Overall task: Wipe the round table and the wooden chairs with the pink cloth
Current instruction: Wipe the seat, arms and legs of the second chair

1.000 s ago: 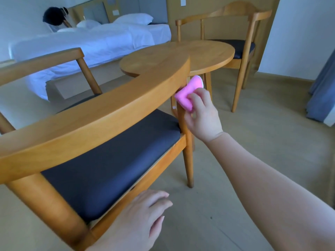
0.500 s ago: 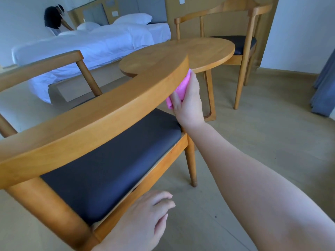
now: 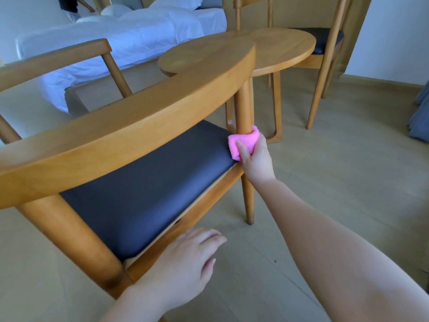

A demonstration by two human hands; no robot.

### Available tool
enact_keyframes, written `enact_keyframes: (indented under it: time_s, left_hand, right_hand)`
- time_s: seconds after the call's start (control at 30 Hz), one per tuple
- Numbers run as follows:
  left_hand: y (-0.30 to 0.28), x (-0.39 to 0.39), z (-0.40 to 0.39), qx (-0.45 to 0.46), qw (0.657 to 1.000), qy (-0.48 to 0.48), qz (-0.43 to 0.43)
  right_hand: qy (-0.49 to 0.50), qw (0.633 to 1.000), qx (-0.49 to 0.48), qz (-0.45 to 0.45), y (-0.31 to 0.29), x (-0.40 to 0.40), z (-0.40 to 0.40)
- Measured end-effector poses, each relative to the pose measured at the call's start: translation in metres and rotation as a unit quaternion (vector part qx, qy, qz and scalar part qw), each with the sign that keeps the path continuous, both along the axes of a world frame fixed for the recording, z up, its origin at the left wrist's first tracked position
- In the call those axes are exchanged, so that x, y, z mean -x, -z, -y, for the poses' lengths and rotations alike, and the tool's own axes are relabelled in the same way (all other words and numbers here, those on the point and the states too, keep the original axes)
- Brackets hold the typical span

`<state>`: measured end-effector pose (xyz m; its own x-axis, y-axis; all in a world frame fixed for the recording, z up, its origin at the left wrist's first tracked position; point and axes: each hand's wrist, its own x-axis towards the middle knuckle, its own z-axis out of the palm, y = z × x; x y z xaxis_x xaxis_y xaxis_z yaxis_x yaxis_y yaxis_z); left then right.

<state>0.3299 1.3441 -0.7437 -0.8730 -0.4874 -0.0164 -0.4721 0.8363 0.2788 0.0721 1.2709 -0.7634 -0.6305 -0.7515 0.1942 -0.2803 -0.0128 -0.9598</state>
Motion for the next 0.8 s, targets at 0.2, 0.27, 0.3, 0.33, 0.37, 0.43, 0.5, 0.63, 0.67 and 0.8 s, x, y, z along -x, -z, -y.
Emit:
enact_keyframes:
  time_s: [0.2,0.27,0.3,0.33,0.37,0.43,0.5,0.63,0.67,0.8]
  left_hand:
    - [0.004,-0.006,0.004,0.005,1.0,0.002,0.02]
    - [0.004,-0.008,0.003,0.005,1.0,0.004,0.024]
    - [0.004,-0.009,0.002,0.006,1.0,0.009,0.024]
    - [0.004,-0.01,0.001,0.007,1.0,0.014,0.025]
    - [0.003,-0.011,-0.001,0.007,0.999,0.019,0.026]
    - [0.003,-0.012,-0.004,0.008,0.999,0.025,0.025]
    - [0.004,-0.015,-0.006,0.01,0.999,0.028,0.026]
    - [0.002,-0.02,-0.007,-0.002,0.999,0.025,0.021]
    - [0.001,-0.021,-0.008,-0.006,0.999,0.024,0.021]
    - [-0.002,-0.026,-0.009,-0.02,0.999,0.021,0.025]
  right_hand:
    - [-0.013,0.999,0.02,-0.029,-0.03,-0.001,0.008]
    - [-0.001,0.997,0.043,-0.058,-0.055,-0.001,0.013]
    - [0.002,0.996,0.06,-0.073,-0.069,-0.001,0.015]
    - [-0.004,0.993,0.08,-0.083,-0.083,-0.001,0.017]
    - [-0.015,0.991,0.101,-0.085,-0.097,-0.002,0.018]
    - [-0.028,0.987,0.136,-0.078,-0.118,-0.002,0.02]
    - [-0.02,0.984,0.159,-0.074,-0.129,-0.001,0.022]
    - [0.007,0.991,0.101,-0.081,-0.107,0.002,0.022]
    - [0.006,0.994,0.077,-0.083,-0.095,0.003,0.02]
    - [-0.011,0.997,-0.02,-0.072,-0.034,0.006,0.001]
